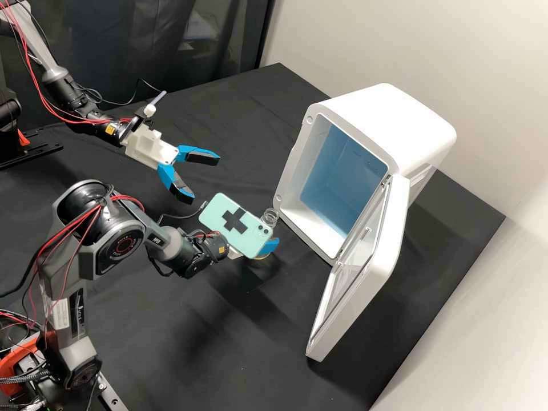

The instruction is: Take the flask out of the incubator

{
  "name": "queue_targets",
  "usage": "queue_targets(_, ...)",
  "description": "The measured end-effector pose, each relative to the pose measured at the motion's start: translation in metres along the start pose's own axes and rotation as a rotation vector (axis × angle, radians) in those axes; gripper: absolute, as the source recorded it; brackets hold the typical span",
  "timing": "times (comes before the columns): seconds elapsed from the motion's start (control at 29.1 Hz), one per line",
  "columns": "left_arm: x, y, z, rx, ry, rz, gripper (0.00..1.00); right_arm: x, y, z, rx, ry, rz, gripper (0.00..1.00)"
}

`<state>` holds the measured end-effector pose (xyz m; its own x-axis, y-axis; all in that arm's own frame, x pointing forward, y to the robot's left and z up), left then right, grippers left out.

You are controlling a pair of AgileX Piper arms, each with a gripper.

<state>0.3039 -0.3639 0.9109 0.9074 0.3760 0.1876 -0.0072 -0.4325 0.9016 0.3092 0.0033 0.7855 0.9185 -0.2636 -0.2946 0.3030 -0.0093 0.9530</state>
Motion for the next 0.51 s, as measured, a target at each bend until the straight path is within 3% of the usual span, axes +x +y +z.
queue_targets(0.14,0.0,0.0007,0.0,0.001,-0.002,0.003,1.0,0.004,-0.004,0.002,0.001,-0.01,0.004,0.0)
queue_targets(0.24,0.0,0.0007,0.0,0.001,-0.002,0.003,1.0,0.01,-0.015,0.007,-0.023,-0.041,-0.005,0.0)
queue_targets(0.41,0.0,0.0007,0.0,0.001,-0.002,0.003,1.0,0.018,-0.027,0.004,-0.114,-0.019,0.032,0.0)
queue_targets(0.51,0.0,0.0007,0.0,0.001,-0.002,0.003,1.0,0.021,-0.032,0.005,-0.14,-0.016,0.04,0.0)
